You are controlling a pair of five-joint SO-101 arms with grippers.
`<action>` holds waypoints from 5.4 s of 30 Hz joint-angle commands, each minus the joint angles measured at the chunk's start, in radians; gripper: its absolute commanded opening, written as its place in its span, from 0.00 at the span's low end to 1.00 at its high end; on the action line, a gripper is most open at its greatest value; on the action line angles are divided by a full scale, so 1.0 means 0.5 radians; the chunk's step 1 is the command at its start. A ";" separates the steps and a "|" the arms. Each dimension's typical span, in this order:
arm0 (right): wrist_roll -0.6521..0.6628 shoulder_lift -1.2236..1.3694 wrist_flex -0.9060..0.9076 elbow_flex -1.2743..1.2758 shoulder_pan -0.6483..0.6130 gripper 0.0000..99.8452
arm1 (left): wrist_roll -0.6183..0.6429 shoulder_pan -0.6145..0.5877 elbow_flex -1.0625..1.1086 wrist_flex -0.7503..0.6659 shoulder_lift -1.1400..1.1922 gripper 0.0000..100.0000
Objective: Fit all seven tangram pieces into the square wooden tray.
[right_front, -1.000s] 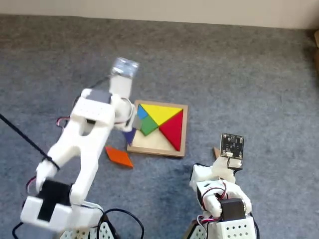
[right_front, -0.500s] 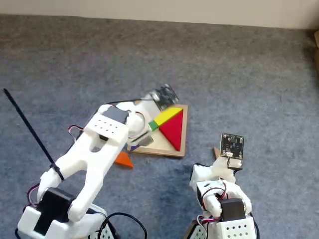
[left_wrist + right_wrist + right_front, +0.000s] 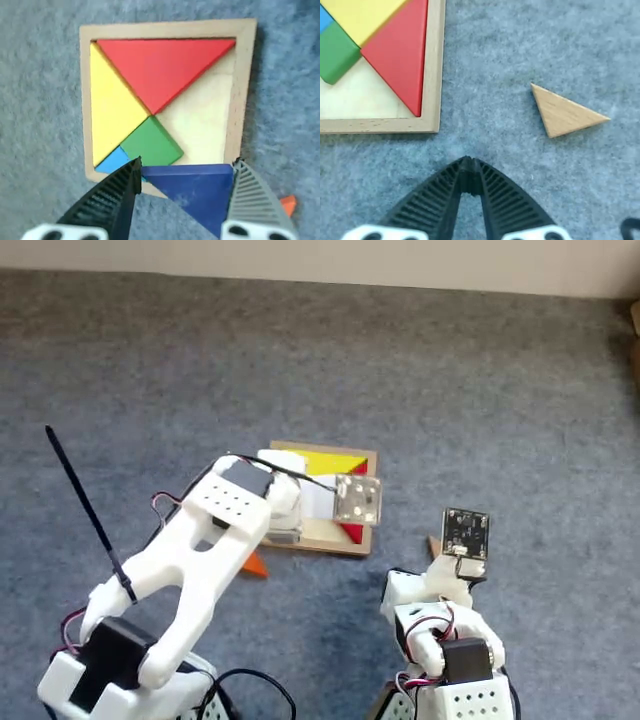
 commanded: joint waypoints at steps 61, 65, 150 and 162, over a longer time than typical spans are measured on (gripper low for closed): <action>-0.006 -0.023 -0.051 0.293 0.103 0.01 | 0.859 -0.176 0.529 -0.316 -0.100 0.23; -0.006 -0.023 -0.051 0.293 0.103 0.01 | 0.859 -0.222 0.535 -0.402 -0.100 0.23; -0.006 -0.023 -0.057 0.293 0.103 0.01 | 1.639 -0.002 0.585 -0.580 -0.483 0.23; -0.006 -0.023 -0.057 0.293 0.103 0.01 | 1.602 -0.489 0.416 -0.540 -0.149 0.23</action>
